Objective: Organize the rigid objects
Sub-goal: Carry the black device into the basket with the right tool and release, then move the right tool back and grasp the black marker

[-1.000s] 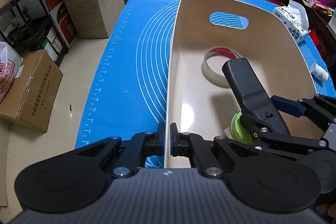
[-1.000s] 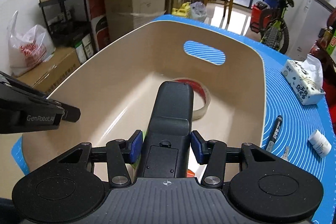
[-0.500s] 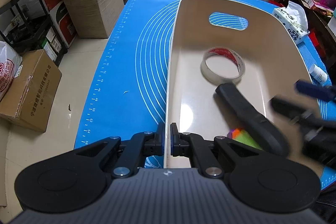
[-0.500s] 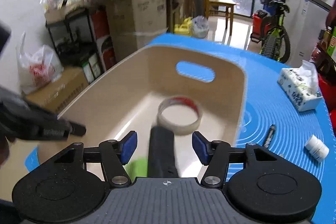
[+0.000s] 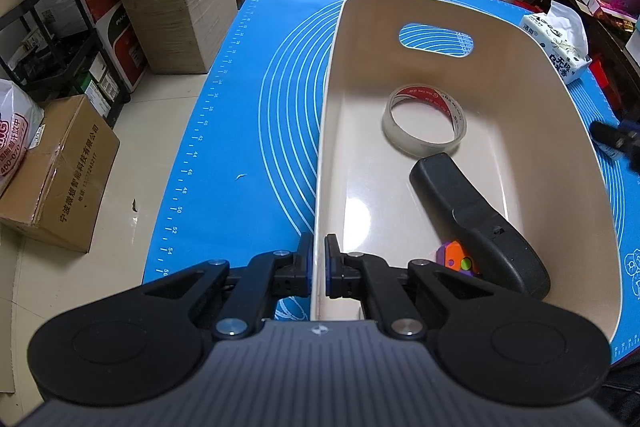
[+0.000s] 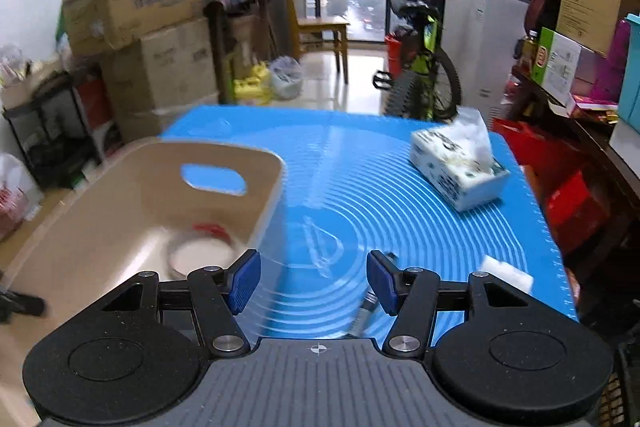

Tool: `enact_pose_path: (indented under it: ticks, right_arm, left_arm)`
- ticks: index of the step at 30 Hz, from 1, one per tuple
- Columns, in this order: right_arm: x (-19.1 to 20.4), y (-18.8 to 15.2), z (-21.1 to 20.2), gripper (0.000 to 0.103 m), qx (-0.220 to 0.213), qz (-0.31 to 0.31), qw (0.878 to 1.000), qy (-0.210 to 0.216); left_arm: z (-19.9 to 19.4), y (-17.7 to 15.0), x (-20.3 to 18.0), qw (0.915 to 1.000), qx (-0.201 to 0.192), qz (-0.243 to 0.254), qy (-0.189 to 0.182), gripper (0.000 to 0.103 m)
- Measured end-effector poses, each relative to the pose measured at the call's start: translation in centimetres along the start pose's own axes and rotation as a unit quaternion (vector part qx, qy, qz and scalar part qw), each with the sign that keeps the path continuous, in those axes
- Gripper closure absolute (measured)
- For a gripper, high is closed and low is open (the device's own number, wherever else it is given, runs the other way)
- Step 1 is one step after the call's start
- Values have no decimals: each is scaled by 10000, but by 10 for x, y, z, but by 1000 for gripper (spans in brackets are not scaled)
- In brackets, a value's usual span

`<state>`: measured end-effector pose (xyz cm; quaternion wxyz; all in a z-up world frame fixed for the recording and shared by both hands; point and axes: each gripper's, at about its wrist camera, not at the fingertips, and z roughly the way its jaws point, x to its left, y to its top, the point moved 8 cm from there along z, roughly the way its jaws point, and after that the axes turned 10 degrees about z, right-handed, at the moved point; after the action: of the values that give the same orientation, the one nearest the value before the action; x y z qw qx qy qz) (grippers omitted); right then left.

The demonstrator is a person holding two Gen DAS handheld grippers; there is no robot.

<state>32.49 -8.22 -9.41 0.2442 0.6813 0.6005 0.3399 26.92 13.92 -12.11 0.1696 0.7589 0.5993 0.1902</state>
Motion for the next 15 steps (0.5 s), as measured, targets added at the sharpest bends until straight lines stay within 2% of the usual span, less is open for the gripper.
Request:
enact_pose_path:
  ticks: [5,15]
  right_arm:
    - [-14,-20,31,35,317,-66,9992,-245]
    - [-26,-40,77,38,629,195,9968,-463]
  left_arm:
    - [0,0,0,10000,0,3,4,97]
    - [0,0,1,10000,-4,17,3,97]
